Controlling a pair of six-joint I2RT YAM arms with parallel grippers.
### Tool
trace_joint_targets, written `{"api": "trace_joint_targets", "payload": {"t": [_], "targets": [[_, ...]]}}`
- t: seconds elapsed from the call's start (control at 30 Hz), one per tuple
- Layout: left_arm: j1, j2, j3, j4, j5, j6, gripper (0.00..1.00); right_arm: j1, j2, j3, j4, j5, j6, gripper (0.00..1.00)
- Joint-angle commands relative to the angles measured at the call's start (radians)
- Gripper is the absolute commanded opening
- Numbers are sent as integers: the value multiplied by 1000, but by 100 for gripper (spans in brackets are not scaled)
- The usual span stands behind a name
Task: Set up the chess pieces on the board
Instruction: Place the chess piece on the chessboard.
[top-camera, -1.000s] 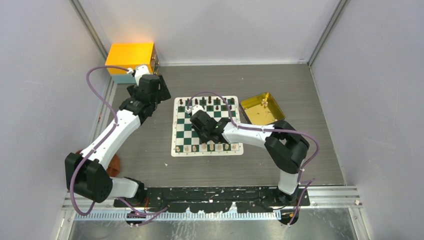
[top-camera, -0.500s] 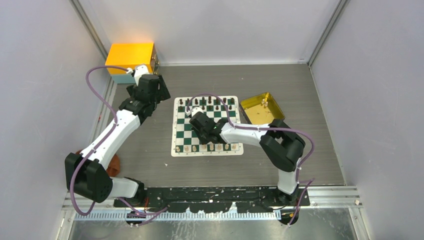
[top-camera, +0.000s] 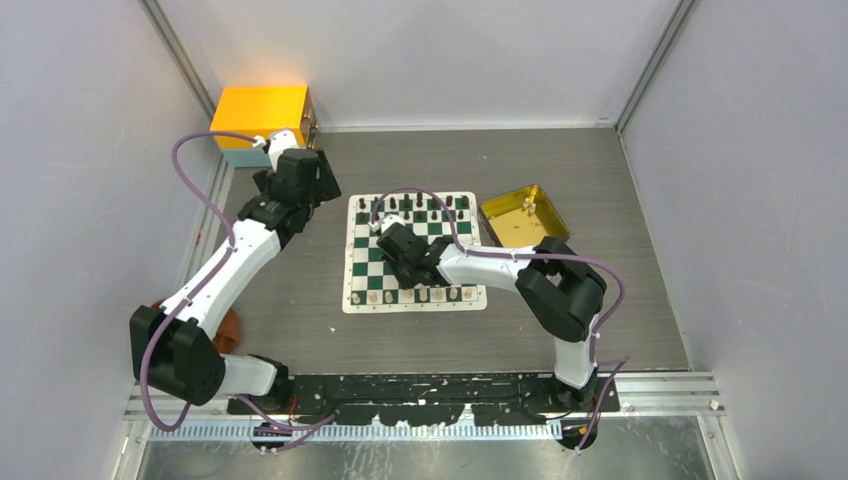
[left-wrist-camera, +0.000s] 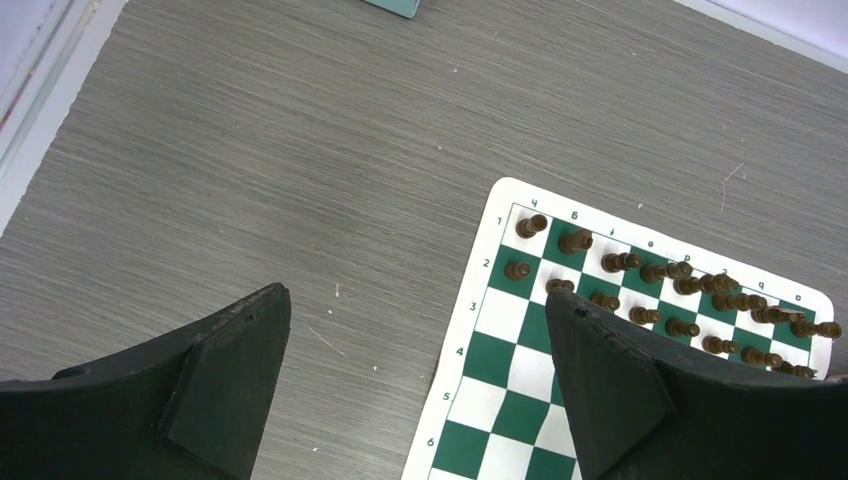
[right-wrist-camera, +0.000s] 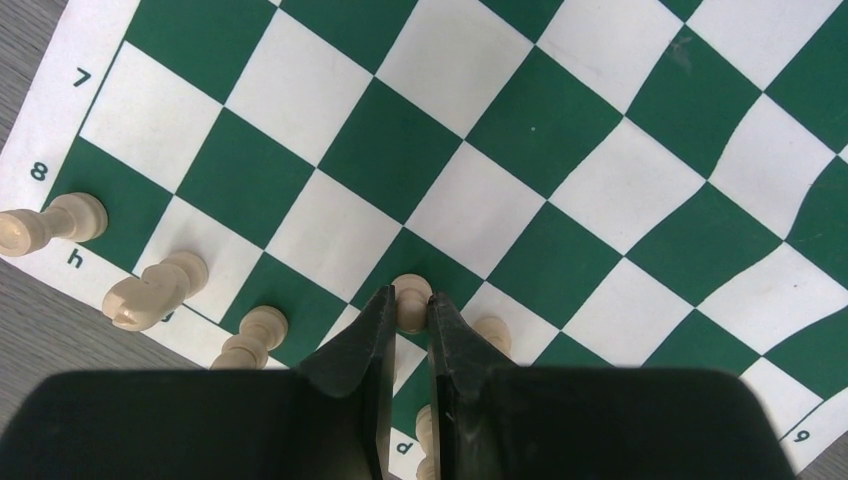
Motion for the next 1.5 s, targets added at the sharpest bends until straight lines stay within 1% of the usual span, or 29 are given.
{"api": "trace_joint_targets", "payload": {"t": [0.0,0.37,0.93,1.0,1.13,1.2,1.23,1.37,1.47], "targets": [[6,-13,1,30,-16,3,99,7,2,64,-17,-5,2,0],[6,-6,2,35,-11,-1,99,6,8,97,-74,14,-2,0],[6,-3,-2,39,-10,-1,99,7,27,88,-74,14,6,1],[6,-2,-4,40,-9,-1,99,7,25,86,-73,14,6,4],[6,3,-3,41,-7,-1,99,8,21,88,-75,10,5,18],[6,6,-3,43,-6,-3,99,7,18,90,-76,7,5,27],[6,7,-3,43,-5,-2,99,8,18,93,-77,7,3,29],[6,11,1,45,-4,-3,99,7,16,103,-86,6,0,34],[6,12,1,45,-4,-3,99,6,15,106,-85,7,-1,35]]}}
